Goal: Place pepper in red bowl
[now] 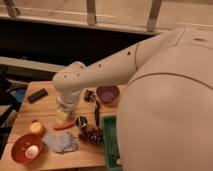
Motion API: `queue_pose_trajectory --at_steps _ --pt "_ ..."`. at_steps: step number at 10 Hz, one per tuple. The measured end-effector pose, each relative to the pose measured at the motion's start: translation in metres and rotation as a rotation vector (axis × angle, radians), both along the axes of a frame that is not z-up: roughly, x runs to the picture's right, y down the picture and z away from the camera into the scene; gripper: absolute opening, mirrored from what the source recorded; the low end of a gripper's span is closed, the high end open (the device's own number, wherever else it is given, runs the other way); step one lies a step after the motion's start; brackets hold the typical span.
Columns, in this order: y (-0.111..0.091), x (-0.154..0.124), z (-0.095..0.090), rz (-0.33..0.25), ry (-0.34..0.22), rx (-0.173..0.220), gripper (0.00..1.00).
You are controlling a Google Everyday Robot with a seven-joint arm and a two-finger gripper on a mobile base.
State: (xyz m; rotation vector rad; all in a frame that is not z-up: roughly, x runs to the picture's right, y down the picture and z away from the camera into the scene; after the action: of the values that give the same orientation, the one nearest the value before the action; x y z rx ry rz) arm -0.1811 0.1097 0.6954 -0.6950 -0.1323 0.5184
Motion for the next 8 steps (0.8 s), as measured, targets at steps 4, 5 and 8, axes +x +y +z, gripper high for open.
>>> queue_pose_trajectory --at_steps 4,5,8 --pt "0.019 -0.018 0.032 0.034 -0.026 -0.062 0.8" --pt "0.021 -0.022 0.037 0.039 -0.028 -0.074 0.8" --pt "0.031 -0.04 0.054 0.046 -0.041 -0.098 0.8"
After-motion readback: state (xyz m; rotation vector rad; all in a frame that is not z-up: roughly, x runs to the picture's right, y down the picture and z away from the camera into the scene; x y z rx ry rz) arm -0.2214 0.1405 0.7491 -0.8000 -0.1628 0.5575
